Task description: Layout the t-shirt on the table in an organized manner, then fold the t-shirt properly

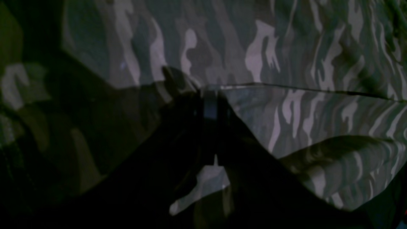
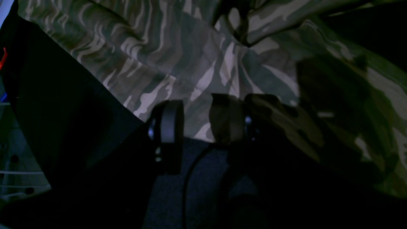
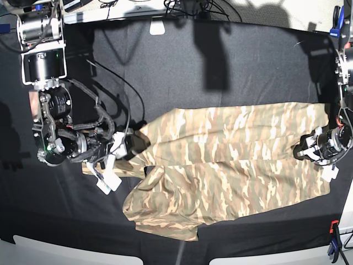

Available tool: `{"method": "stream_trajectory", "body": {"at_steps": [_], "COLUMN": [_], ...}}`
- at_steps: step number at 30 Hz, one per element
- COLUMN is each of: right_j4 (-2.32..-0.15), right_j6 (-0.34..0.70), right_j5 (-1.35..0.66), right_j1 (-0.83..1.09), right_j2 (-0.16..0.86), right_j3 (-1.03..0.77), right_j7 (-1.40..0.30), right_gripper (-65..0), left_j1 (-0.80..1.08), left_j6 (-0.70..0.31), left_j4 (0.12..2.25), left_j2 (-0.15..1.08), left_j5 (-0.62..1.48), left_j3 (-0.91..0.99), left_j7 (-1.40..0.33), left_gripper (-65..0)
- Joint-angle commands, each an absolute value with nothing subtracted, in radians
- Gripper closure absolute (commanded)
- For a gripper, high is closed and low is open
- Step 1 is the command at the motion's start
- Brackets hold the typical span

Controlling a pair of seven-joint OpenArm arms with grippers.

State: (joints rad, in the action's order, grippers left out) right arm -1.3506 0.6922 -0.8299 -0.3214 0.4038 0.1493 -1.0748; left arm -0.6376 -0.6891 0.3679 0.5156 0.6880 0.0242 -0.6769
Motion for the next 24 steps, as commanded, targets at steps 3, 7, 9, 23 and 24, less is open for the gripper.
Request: {"method": "stream_trajectory", "body": {"at_steps": [3, 7, 9, 23, 24], "right_j4": [-1.369, -1.369, -1.369, -0.948, -0.891], "right_j6": [0.698, 0.698, 0.698, 0.360, 0.373], "right_j5": [-0.775, -0.624, -0.570, -0.218, -0.189], "right_j1": [-0.352, -0.353, -0.360, -0.637, -0.664], "right_j2": [0.412, 0.412, 0.410, 0.245, 0.237], "right_j3": [0.142, 0.142, 0.142, -0.083, -0.084], "right_j7": [-0.987, -0.889, -0.868, -0.802, -0.805], "right_gripper": [-23.1, -23.1, -23.1, -23.0, -23.0], "left_j1": [-0.668, -0.667, -0.667, -0.667, -0.667], "left_j6": [-0.698, -0.698, -0.698, -0.698, -0.698], "left_j4": [0.379, 0.379, 0.379, 0.379, 0.379], "left_j2": [0.532, 0.532, 0.532, 0.529, 0.529], "left_j5": [0.701, 0.701, 0.701, 0.701, 0.702], "left_j3": [0.025, 0.025, 0.025, 0.025, 0.025], "left_j7": [-0.657, -0.658, -0.657, -0.657, -0.655], "left_gripper": [0.0, 0.0, 0.0, 0.0, 0.0]}}
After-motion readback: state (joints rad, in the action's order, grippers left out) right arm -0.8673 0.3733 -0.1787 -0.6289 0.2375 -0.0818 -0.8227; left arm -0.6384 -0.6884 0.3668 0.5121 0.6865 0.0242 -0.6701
